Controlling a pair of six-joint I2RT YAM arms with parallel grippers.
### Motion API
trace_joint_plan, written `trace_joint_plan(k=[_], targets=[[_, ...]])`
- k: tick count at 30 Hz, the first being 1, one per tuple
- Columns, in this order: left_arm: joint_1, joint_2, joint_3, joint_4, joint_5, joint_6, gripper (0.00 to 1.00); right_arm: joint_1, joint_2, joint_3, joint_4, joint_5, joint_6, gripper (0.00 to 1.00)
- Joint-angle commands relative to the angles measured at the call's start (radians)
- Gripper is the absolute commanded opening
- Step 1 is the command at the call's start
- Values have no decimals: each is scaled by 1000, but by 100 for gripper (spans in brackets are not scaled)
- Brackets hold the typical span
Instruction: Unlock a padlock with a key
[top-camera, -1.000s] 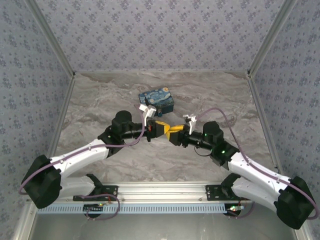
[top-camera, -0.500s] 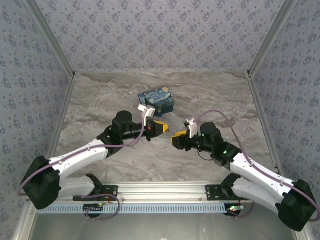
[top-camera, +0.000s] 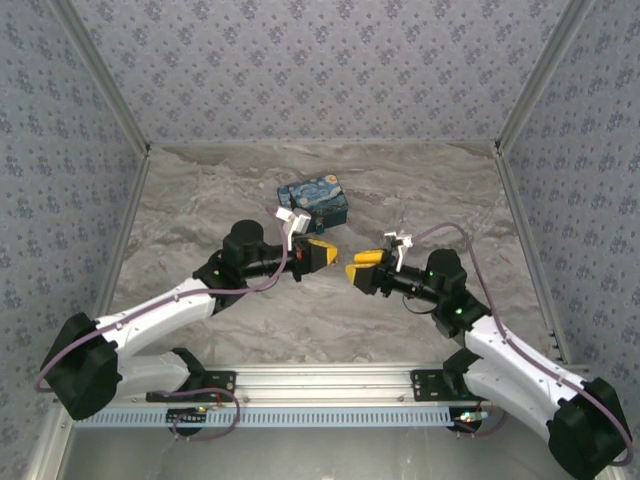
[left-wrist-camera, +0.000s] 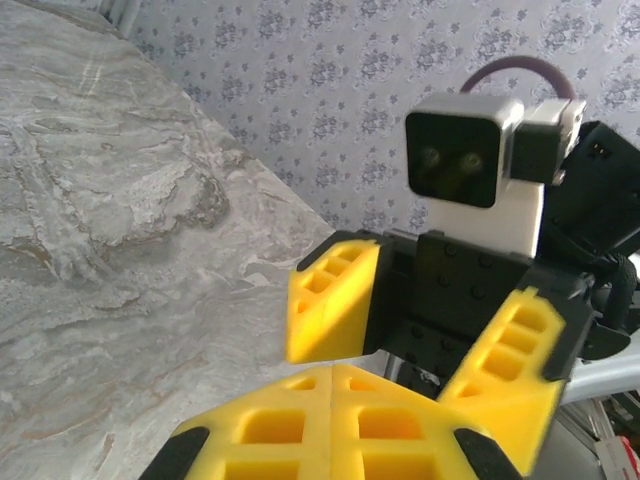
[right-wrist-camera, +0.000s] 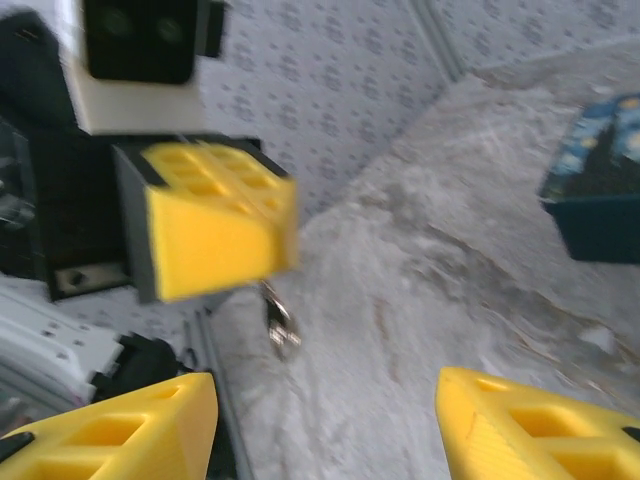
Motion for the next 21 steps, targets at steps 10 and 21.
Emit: trace_joint_plan(k=[10,21], targets=[[-5,-3,50,88,43,-19,0,59,100,52,164,-55,61,51],[-5,-6,46,84,46,-18,0,64,106,68,145,-13,52,32]])
